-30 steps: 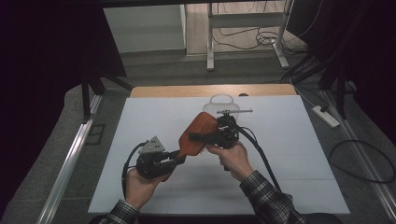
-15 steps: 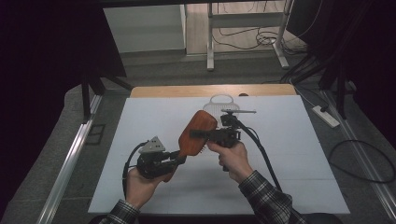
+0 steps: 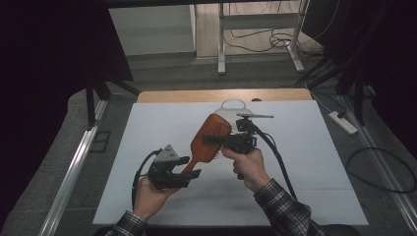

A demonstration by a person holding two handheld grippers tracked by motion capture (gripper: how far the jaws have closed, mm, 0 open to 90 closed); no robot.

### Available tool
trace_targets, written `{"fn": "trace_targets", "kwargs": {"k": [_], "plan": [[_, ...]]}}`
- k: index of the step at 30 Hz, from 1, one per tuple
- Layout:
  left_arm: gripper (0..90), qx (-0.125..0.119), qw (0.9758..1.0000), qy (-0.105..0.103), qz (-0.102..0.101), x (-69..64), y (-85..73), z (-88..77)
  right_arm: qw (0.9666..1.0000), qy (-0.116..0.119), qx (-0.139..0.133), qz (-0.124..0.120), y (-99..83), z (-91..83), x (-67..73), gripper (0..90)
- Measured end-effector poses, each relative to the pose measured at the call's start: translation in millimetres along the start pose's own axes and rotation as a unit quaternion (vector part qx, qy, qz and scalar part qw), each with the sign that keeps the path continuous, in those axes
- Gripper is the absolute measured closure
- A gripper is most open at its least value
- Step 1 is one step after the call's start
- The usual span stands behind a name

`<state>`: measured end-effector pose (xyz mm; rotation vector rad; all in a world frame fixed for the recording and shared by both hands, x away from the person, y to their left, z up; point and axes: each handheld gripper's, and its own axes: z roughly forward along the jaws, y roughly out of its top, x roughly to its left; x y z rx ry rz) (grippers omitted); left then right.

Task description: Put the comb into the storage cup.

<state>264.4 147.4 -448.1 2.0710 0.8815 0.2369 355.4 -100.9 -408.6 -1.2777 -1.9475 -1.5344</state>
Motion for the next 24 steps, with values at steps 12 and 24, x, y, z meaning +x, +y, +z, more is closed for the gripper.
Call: {"fn": "trace_targets", "kwargs": {"k": [12,24], "plan": [[19.0,-0.008,0.9999,-0.002,-0.011,2.6,-2.5,-4.2,0.9999,-0.004,-0.003,-0.011,2.1,-4.3,1.2,53.9],[7.3,0.003,0.9992,-0.021,-0.033,11.6,-11.2,-11.6,0.9993,-0.011,-0.004,-0.035,7.3,-11.8,1.8,53.9]]}}
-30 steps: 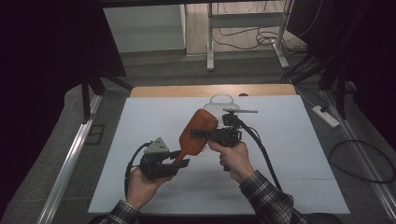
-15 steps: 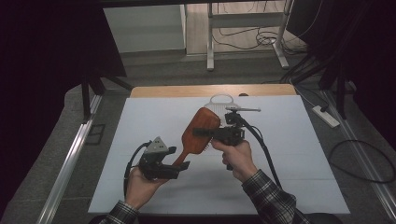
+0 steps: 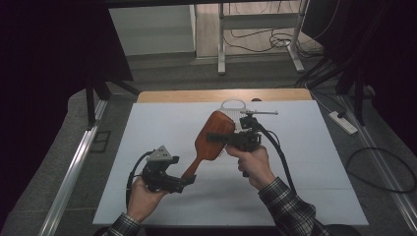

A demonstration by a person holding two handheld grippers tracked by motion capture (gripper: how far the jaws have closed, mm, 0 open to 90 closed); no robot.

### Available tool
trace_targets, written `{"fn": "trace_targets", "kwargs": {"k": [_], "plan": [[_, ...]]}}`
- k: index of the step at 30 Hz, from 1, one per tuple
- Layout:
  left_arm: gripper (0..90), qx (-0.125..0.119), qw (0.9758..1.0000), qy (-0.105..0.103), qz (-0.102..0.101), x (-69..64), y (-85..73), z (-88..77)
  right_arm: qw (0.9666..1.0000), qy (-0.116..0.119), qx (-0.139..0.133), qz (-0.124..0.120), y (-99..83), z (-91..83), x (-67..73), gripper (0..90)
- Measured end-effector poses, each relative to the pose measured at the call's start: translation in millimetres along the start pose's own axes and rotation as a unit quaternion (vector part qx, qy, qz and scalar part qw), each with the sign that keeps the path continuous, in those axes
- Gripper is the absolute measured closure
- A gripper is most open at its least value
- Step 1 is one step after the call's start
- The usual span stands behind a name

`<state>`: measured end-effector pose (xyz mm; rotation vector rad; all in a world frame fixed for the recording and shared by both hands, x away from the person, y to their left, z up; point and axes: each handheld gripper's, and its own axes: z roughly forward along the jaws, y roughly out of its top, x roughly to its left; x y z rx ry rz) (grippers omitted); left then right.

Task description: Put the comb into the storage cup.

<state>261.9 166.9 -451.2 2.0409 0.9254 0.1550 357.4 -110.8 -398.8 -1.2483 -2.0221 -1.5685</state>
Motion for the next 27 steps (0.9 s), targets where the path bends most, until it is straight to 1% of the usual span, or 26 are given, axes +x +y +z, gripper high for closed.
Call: {"fn": "trace_targets", "kwargs": {"k": [3,6,9,11,13,22,27], "plan": [[5.9,-0.004,1.0000,0.001,-0.004,2.1,-2.2,-3.0,1.0000,-0.004,-0.003,-0.003,1.3,-1.8,-0.4,53.9],[4.2,-0.006,1.0000,0.002,-0.003,3.2,-4.0,-5.1,0.9999,-0.005,-0.007,-0.006,2.9,-3.8,-1.0,53.9],[3.1,-0.006,1.0000,0.001,-0.004,4.2,-5.5,-6.3,0.9999,-0.007,-0.008,-0.010,5.0,-6.2,-1.8,53.9],[2.9,-0.002,1.0000,0.004,-0.006,5.7,-8.2,-7.8,0.9998,-0.011,-0.010,-0.013,6.8,-8.1,-2.3,53.9],[2.6,-0.001,0.9999,0.002,-0.011,7.0,-10.0,-9.6,0.9997,-0.015,-0.014,-0.016,8.8,-10.2,-2.6,53.9],[1.8,-0.005,0.9998,0.018,-0.011,11.9,-19.2,-20.3,0.9989,-0.028,-0.032,-0.021,17.0,-19.2,-5.8,53.9],[1.9,-0.007,0.9997,0.020,-0.010,12.8,-25.3,-25.3,0.9985,-0.035,-0.035,-0.024,21.2,-22.4,-8.6,53.9]]}}
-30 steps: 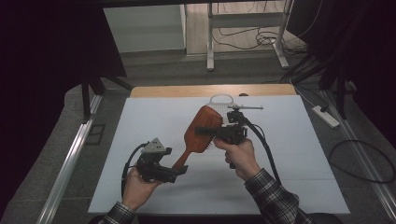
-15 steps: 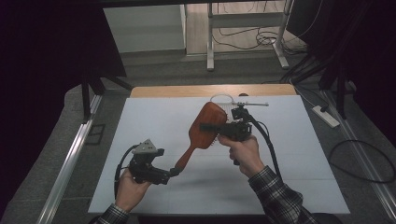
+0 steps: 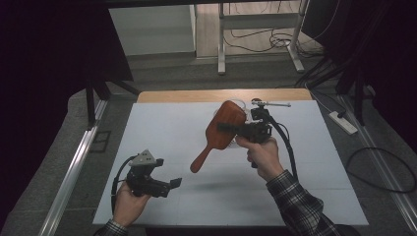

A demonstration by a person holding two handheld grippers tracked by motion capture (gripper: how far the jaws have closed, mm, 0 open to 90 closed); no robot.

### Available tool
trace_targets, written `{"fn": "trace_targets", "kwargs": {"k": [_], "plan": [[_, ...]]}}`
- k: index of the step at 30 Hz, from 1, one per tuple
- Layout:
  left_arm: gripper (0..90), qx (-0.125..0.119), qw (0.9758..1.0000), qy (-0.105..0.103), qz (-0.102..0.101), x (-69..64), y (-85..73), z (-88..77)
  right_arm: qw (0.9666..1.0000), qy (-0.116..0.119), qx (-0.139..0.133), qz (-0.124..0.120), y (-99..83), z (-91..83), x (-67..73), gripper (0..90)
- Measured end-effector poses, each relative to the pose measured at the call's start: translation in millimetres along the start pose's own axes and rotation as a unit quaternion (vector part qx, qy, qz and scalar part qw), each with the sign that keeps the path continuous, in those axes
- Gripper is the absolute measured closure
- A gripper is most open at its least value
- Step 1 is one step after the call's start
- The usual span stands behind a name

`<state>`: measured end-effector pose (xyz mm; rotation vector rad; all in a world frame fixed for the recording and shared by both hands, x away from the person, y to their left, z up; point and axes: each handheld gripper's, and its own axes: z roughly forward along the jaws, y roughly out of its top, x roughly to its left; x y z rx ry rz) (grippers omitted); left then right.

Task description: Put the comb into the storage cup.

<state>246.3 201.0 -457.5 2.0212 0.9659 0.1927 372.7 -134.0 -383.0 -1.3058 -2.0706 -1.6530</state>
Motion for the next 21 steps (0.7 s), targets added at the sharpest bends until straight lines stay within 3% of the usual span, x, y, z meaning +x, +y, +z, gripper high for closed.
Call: {"fn": "trace_targets", "kwargs": {"k": [6,21], "plan": [[2.1,0.006,1.0000,-0.004,0.002,0.1,-9.1,-0.4,0.9999,-0.008,-0.008,-0.001,5.5,-2.7,-2.7,53.8],[0.8,0.019,0.9997,0.016,-0.004,0.2,-26.2,-9.7,0.9995,-0.024,-0.021,-0.007,17.7,-7.6,-12.6,53.8]]}}
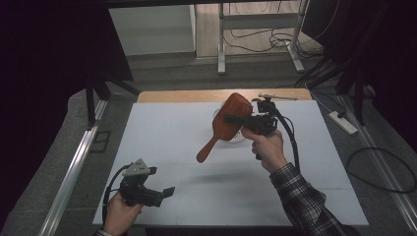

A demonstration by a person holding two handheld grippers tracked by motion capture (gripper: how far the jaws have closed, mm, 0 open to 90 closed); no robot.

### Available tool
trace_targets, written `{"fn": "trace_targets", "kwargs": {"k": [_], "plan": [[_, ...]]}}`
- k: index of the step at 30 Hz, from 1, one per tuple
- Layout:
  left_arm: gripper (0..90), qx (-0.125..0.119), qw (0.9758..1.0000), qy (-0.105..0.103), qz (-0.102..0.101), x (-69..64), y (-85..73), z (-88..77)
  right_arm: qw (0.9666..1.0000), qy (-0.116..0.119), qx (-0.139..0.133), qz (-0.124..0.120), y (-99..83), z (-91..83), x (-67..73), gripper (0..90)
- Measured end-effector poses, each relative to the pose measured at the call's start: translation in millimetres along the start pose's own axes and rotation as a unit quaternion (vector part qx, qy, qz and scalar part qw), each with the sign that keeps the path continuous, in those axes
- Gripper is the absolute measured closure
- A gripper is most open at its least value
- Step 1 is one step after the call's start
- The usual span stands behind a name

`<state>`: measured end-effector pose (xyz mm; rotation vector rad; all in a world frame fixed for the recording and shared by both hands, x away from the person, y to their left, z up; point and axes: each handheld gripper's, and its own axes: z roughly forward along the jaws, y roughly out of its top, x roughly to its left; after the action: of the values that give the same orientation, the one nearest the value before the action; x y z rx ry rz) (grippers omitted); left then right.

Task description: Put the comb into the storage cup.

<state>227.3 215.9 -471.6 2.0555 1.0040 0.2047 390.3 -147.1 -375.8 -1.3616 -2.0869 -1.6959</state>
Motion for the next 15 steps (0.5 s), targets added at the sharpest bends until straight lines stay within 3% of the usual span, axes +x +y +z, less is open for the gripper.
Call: {"fn": "trace_targets", "kwargs": {"k": [15], "plan": [[0.5,-0.005,0.9997,0.009,-0.020,2.5,-14.3,-14.5,0.9997,-0.017,-0.013,-0.007,11.3,-0.8,-6.6,53.8]]}}
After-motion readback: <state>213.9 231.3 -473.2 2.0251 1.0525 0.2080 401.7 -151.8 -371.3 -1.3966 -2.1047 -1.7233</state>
